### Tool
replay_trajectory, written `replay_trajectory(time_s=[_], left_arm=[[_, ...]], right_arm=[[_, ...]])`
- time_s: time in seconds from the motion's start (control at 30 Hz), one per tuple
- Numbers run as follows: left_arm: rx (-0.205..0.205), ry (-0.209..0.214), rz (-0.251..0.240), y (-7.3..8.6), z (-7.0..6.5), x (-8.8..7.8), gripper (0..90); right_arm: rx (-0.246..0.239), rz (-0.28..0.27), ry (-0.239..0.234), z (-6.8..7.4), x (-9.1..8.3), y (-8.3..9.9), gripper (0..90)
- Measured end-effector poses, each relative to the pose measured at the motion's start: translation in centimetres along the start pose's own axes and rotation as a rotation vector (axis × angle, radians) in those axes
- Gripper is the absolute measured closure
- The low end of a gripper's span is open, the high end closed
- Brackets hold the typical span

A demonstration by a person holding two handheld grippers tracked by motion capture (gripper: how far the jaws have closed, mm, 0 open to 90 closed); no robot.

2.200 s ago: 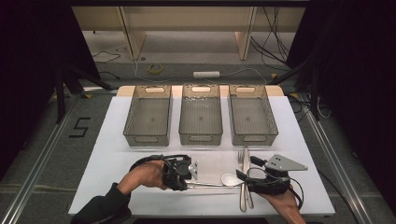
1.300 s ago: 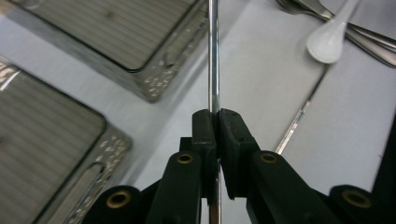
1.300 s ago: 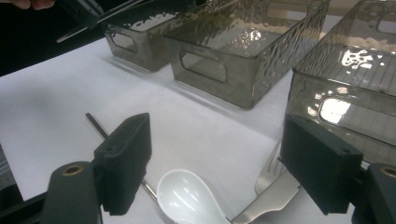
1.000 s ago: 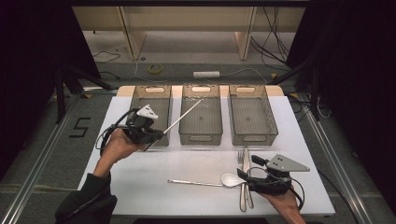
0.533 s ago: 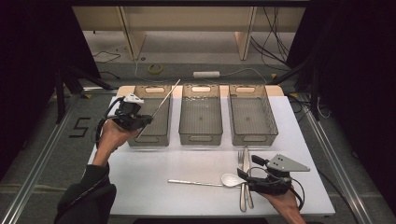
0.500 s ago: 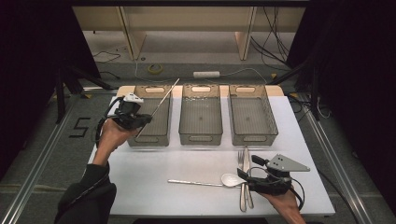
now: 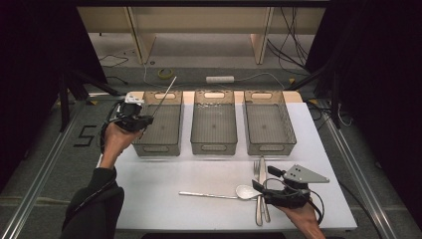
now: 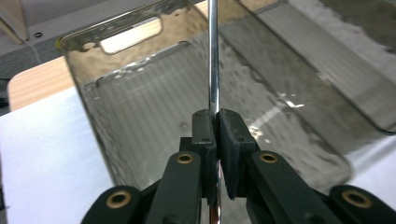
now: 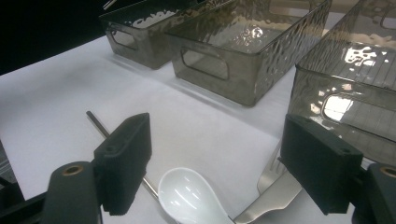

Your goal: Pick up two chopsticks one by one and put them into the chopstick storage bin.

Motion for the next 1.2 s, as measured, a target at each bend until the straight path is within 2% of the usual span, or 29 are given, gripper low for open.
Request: replay_trajectory(time_s=[0.3, 0.77, 0.9, 1.0, 1.1, 1.17, 1.2], left_arm=[[-0.028, -0.029, -0.003, 0.4, 1.1, 0.6, 84.5], [-0.046, -0.034, 0.037, 1.8, 1.6, 2.1, 84.4], [-0.039, -0.043, 0.057, 2.3, 1.6, 2.4, 84.4], [-0.051, -0.037, 0.062, 2.6, 1.6, 2.7, 84.3], [-0.044, -0.034, 0.063, 3.0, 1.5, 3.2, 83.8], [-0.047, -0.032, 0.072, 3.1, 1.3, 3.5, 82.1], [-0.047, -0.034, 0.065, 3.0, 1.2, 3.5, 75.8]], right_arm=[[0.002, -0.002, 0.0, 0.0, 0.0, 0.0, 25.8], [0.0, 0.0, -0.001, 0.0, 0.0, 0.0, 25.9], [-0.001, -0.001, -0.006, 0.1, 0.0, 0.0, 25.9], [0.0, 0.004, -0.007, 0.1, 0.0, 0.0, 25.9], [0.0, 0.007, -0.006, 0.1, 0.1, 0.1, 25.9], [0.002, 0.003, -0.007, 0.1, 0.0, 0.0, 25.9], [0.001, 0.002, -0.007, 0.1, 0.0, 0.0, 25.9]])
Point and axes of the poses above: each handheld gripper's, and its own axes: x roughly forward along the jaws, y roughly out of its underside, z roughly to its left, the point moved 9 cm from there along x, roughly forward along the jaws, and after that the axes turned 7 degrees about z, right-handed, at the moved point
